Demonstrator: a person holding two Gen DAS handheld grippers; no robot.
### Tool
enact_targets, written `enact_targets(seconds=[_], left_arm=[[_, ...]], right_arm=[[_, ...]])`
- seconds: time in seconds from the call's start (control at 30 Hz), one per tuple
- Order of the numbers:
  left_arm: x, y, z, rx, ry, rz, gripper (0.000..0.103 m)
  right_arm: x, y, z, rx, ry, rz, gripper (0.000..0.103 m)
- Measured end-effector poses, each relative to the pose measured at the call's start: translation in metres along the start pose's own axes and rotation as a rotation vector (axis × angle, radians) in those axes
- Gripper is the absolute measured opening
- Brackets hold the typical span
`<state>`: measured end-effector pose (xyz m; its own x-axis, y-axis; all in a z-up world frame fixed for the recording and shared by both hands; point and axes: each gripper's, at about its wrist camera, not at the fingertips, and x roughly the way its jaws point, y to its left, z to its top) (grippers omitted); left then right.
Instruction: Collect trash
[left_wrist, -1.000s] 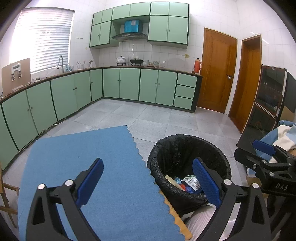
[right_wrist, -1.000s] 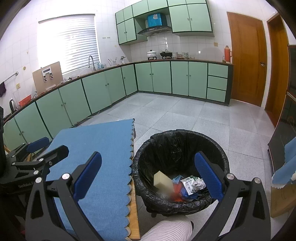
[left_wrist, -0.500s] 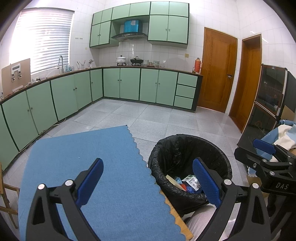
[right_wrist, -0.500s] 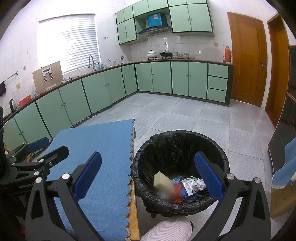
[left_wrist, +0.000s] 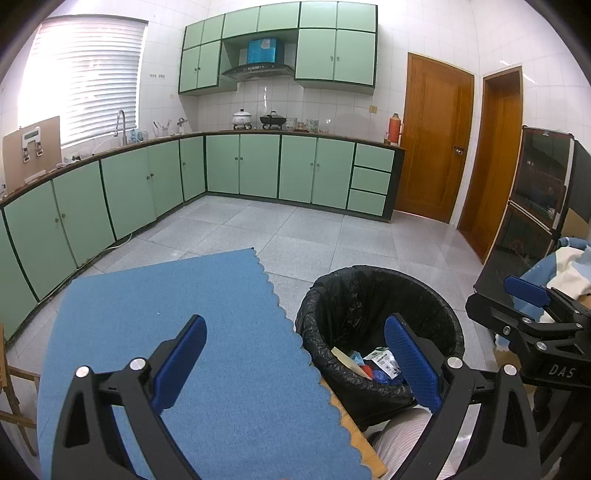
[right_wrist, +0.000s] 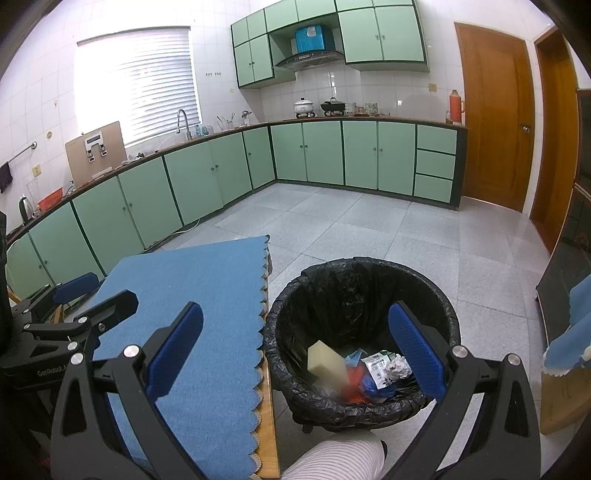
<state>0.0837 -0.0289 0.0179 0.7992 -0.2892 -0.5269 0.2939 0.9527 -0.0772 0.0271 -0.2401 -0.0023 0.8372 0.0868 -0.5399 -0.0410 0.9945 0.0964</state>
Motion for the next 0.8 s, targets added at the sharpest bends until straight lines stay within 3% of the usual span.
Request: enact_targets(seconds=[0.8], left_arm=[[0.0042, 0.0013, -0.003, -0.002, 0.014, 0.004, 0.095]], right_arm=[[0.0041, -0.003, -0.0019, 0.003, 0.008, 0.0, 0.098]])
